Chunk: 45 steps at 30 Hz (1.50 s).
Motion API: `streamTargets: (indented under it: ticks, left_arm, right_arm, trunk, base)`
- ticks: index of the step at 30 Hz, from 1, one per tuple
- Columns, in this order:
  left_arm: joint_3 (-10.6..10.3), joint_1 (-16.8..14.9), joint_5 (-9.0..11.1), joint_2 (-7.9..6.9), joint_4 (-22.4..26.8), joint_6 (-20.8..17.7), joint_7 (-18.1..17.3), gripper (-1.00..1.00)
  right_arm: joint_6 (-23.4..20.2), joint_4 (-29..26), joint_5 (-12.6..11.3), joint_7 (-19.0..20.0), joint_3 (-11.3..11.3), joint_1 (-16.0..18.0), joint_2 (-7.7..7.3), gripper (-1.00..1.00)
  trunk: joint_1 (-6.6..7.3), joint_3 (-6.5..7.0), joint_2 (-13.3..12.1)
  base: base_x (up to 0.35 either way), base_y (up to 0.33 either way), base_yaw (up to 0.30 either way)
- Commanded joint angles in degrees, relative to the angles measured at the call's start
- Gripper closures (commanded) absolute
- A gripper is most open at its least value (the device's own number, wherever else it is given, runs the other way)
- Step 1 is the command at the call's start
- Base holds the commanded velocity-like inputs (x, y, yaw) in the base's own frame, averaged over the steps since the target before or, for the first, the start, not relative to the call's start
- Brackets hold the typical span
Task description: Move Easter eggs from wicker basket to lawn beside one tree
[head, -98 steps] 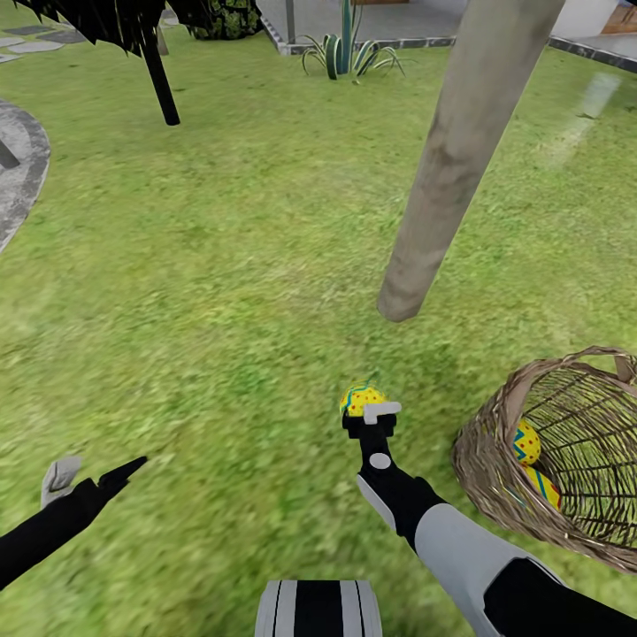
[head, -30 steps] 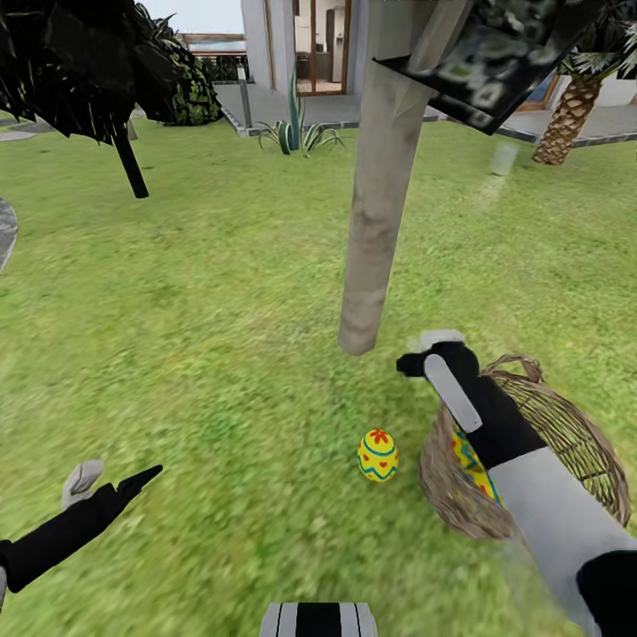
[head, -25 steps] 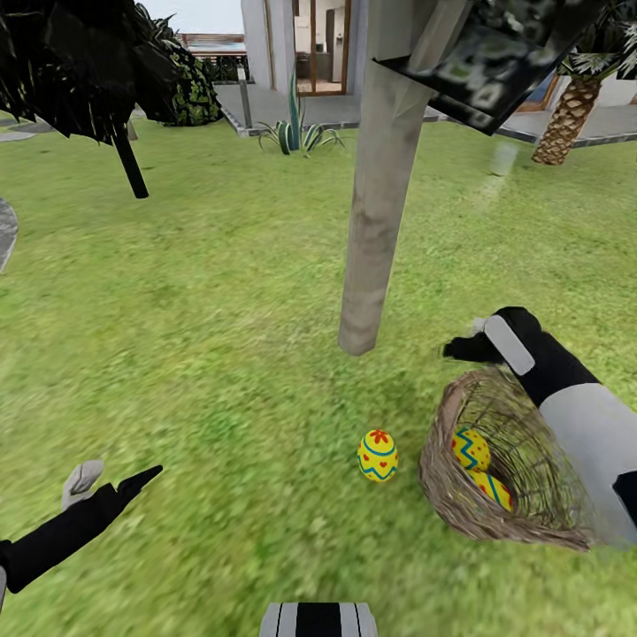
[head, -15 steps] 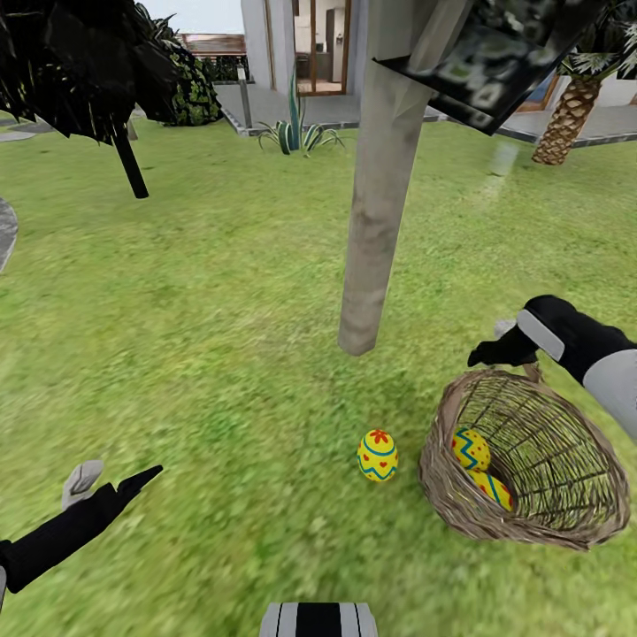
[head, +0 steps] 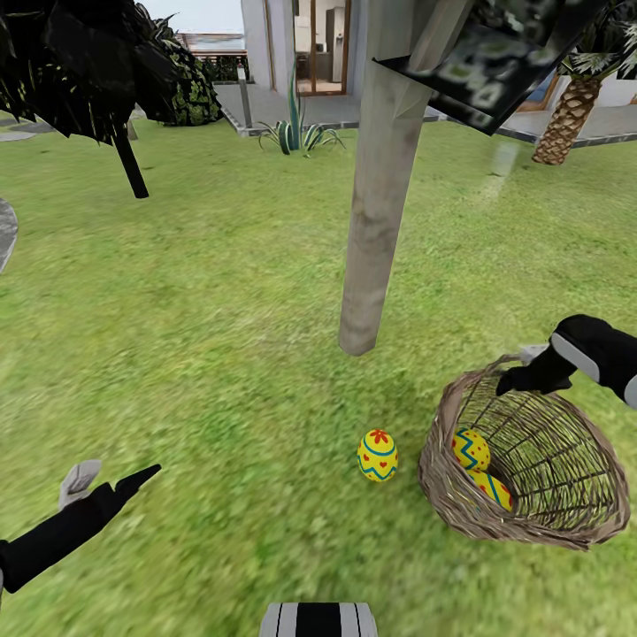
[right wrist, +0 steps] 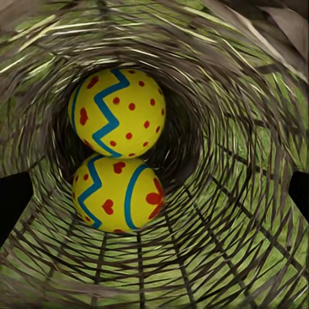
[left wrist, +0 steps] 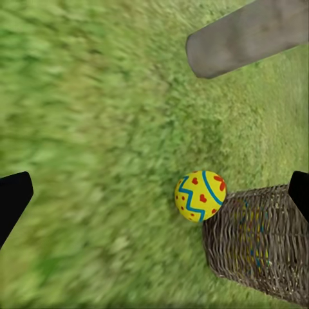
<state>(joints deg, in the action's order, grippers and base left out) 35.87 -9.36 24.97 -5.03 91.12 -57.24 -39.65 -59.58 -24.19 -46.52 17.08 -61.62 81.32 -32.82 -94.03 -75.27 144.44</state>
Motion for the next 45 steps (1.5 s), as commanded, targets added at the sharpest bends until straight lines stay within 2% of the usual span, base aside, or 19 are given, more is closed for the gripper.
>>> streamTargets:
  ticks: [1,7,12,19,39,45]
  left_arm:
    - [0.14,-0.04,-0.19,-0.03,0.02,-0.24,-0.34,-1.0]
    - [0.87,-0.04,-0.1,-0.36,0.02,-0.51,-0.16,-1.0]
    - [1.41,-0.04,-0.1,-0.47,0.08,-0.63,0.03,-1.0]
    - [1.48,-0.04,-0.03,-1.16,0.36,-0.68,0.1,-1.0]
    - [1.57,-0.04,-0.01,-1.21,0.46,-0.68,0.1,-1.0]
    - [1.57,-0.04,-0.01,-1.21,0.46,-0.68,0.1,-1.0]
  right_arm:
    - [0.02,0.09,0.51,1.07,-0.43,0.07,-0.32,-1.0]
    - [0.31,0.28,0.57,2.24,-0.69,0.02,-1.86,-1.0]
    - [0.34,0.27,0.64,3.35,-1.19,-0.18,-1.97,-1.0]
    - [0.59,0.2,0.73,3.64,-1.4,-0.53,-1.95,-1.0]
    - [2.1,0.21,0.82,3.57,-1.66,-1.26,-1.64,-1.0]
    - [2.17,0.28,0.93,3.57,-1.6,-2.49,-1.71,-1.0]
  trunk:
    - [0.01,-0.05,0.02]
    - [0.01,-0.05,0.02]
    - [0.01,-0.05,0.02]
    - [-0.17,-1.6,0.11]
    - [-0.69,-6.03,0.38]
    - [-0.84,-7.36,0.46]
  base:
    - [0.0,0.0,0.0]
    - [0.0,0.0,0.0]
    - [0.0,0.0,0.0]
    - [0.0,0.0,0.0]
    - [0.0,0.0,0.0]
    - [0.0,0.0,0.0]
